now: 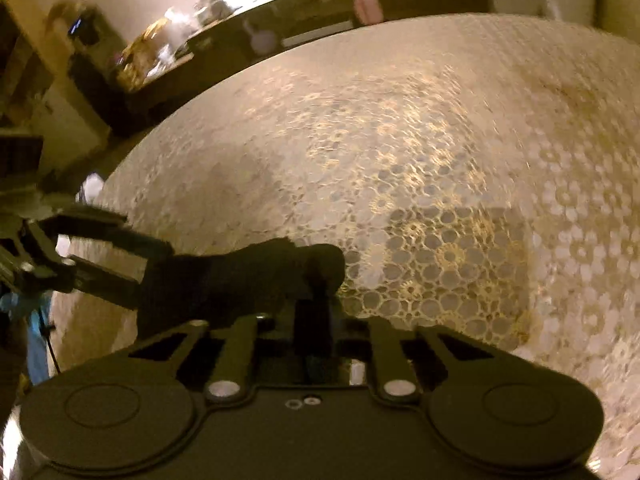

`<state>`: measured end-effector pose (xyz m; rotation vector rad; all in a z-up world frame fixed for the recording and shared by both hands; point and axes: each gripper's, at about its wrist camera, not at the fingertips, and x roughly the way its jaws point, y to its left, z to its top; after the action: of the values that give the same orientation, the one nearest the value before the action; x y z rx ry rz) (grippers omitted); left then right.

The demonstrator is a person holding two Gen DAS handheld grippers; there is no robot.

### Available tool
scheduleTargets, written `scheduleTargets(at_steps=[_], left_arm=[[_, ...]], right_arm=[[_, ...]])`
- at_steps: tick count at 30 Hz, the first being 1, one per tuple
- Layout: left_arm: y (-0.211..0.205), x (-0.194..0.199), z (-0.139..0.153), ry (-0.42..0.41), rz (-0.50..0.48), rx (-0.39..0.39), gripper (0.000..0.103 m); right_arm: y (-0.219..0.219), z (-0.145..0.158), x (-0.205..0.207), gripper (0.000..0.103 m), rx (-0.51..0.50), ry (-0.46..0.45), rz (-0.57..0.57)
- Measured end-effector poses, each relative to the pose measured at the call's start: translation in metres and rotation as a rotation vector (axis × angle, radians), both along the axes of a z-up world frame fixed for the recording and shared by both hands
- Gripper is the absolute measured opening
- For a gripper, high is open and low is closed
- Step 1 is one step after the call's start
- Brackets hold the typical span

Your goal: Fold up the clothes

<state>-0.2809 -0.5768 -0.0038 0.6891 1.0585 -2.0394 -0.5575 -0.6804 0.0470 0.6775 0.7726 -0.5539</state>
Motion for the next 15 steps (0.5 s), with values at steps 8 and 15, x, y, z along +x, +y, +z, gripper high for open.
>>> scheduleTargets(at_steps=[8,15], left_arm=[[0.011,0.004,-0.002,-0.022,-0.061,-0.042,0.06],[0.015,0.014,-0.01,-0.053,-0.102,-0.024,0.049]], right_arm=[[0.027,0.049,0.022,0.103,-0.16,0.027,0.158],[0.007,0.027,0.041,0.103,-0.146,0.083,0.127]])
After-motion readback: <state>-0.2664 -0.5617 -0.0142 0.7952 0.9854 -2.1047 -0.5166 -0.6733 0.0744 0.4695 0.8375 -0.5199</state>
